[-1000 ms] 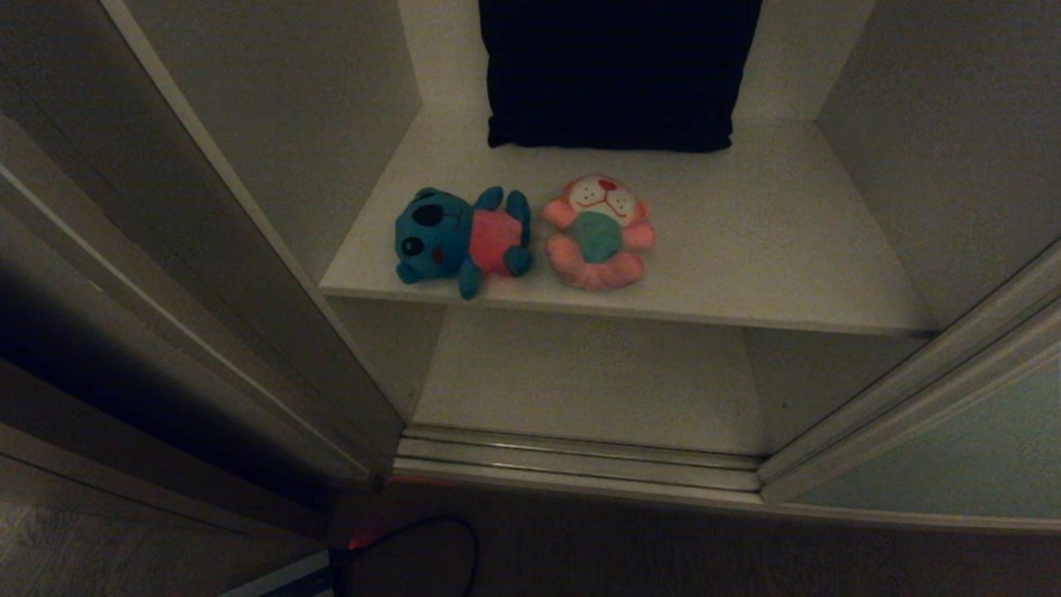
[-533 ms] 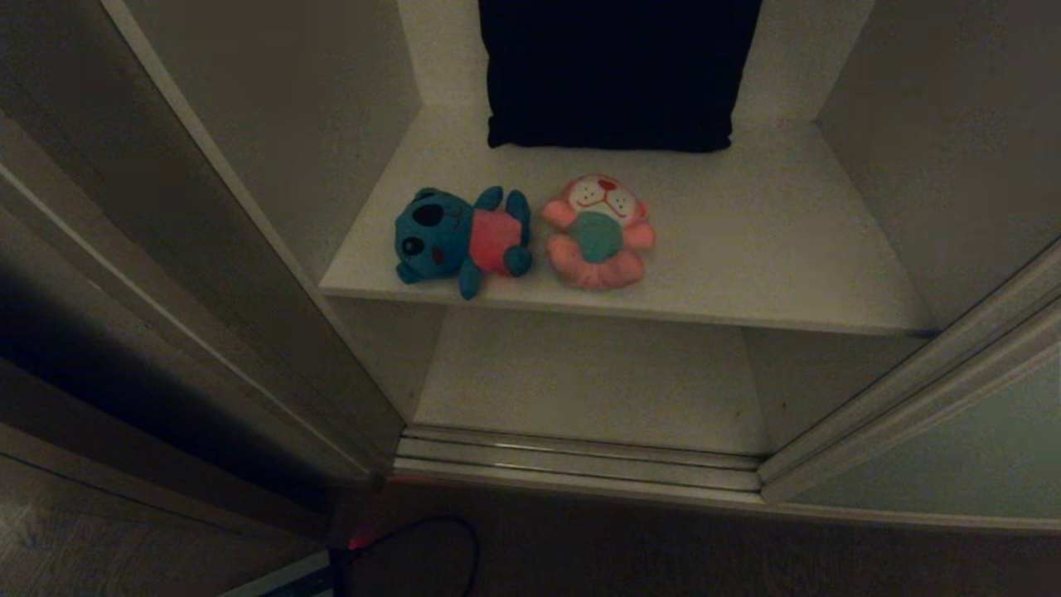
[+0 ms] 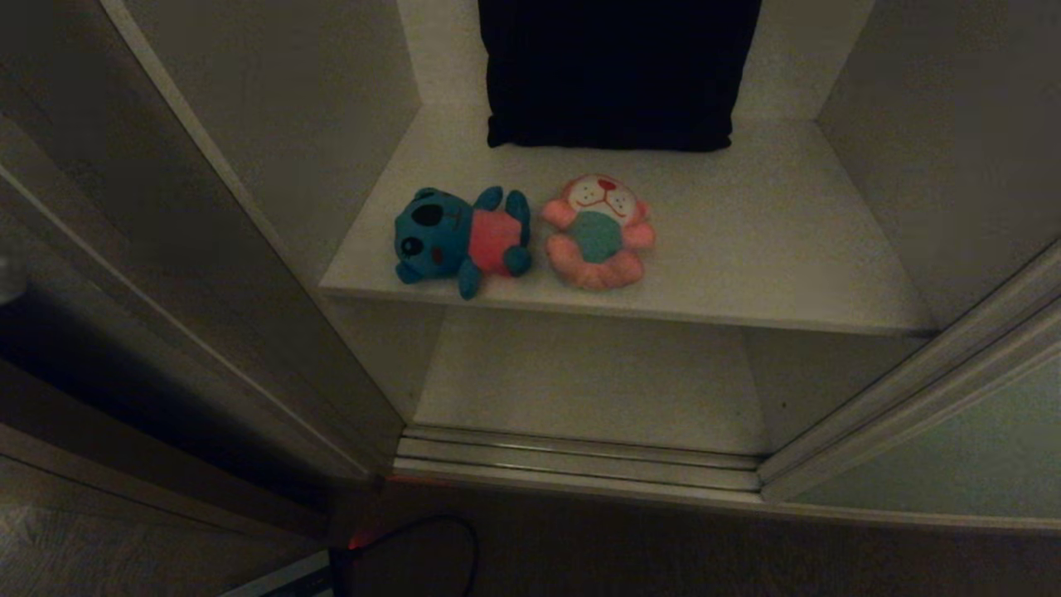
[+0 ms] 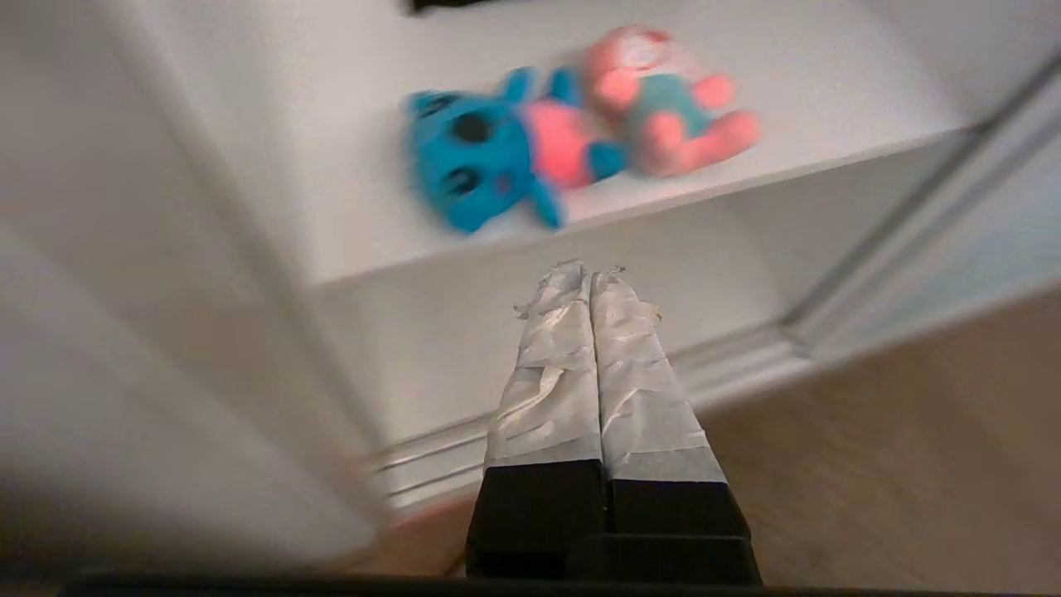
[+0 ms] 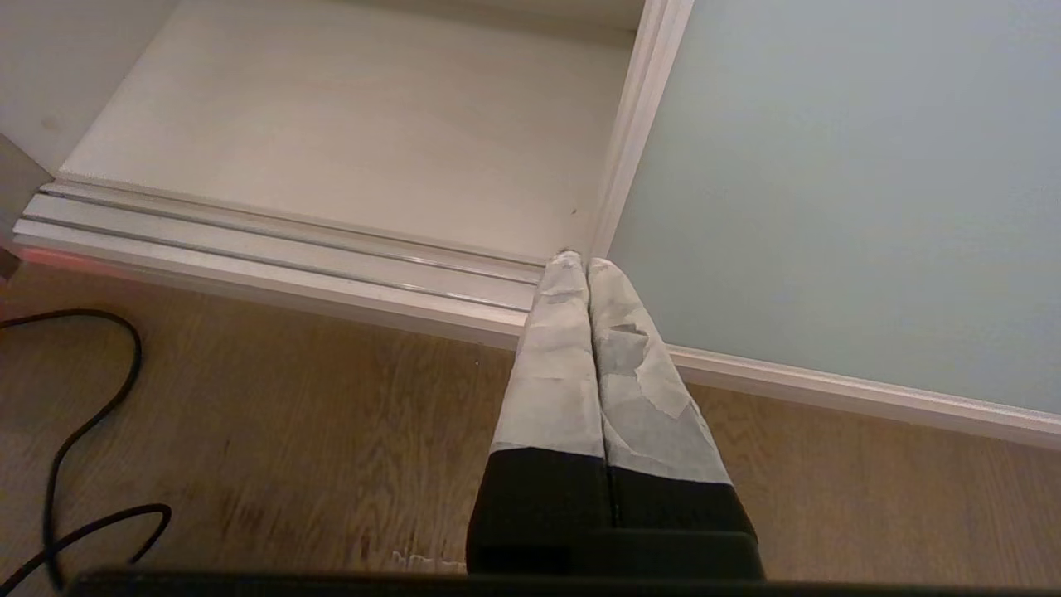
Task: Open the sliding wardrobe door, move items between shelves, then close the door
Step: Place the blue doll on the lower shelf
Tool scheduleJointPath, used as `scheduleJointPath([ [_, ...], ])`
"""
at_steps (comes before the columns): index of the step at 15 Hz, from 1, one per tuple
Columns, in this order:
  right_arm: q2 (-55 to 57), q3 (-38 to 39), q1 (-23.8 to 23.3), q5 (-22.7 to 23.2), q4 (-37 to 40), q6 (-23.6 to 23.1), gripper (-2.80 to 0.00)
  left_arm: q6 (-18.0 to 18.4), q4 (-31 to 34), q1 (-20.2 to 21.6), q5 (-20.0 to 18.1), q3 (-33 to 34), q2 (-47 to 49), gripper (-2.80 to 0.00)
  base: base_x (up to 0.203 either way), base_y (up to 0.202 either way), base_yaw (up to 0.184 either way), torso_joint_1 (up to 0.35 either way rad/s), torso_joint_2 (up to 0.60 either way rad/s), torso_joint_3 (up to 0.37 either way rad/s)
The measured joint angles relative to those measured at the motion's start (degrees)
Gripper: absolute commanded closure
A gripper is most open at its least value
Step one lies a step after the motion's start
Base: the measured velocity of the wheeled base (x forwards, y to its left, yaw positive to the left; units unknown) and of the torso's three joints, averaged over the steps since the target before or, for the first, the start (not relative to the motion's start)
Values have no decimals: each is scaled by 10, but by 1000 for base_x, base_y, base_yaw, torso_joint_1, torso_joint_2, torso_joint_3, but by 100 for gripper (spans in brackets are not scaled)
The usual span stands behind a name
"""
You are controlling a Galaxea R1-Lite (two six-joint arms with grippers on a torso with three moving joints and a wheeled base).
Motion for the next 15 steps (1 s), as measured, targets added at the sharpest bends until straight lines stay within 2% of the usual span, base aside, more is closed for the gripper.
scheduleJointPath([
  [4, 0, 0, 0, 0, 0, 0, 0, -6, 53, -61, -7, -162, 148, 0, 0, 0, 0, 0, 0, 0],
  [7, 0, 0, 0, 0, 0, 0, 0, -10, 96, -100, 10, -270, 260, 0, 0, 0, 0, 0, 0, 0],
  [10, 0, 0, 0, 0, 0, 0, 0, -25, 126, -144, 70, -332, 354, 0, 0, 0, 0, 0, 0, 0],
  [13, 0, 0, 0, 0, 0, 0, 0, -74, 134, -178, 122, -372, 431, 0, 0, 0, 0, 0, 0, 0],
  [14, 0, 0, 0, 0, 0, 0, 0, -88, 134, -185, 140, -384, 451, -280, 0, 0, 0, 0, 0, 0],
  [15, 0, 0, 0, 0, 0, 0, 0, -102, 131, -196, 165, -394, 472, -280, 0, 0, 0, 0, 0, 0],
])
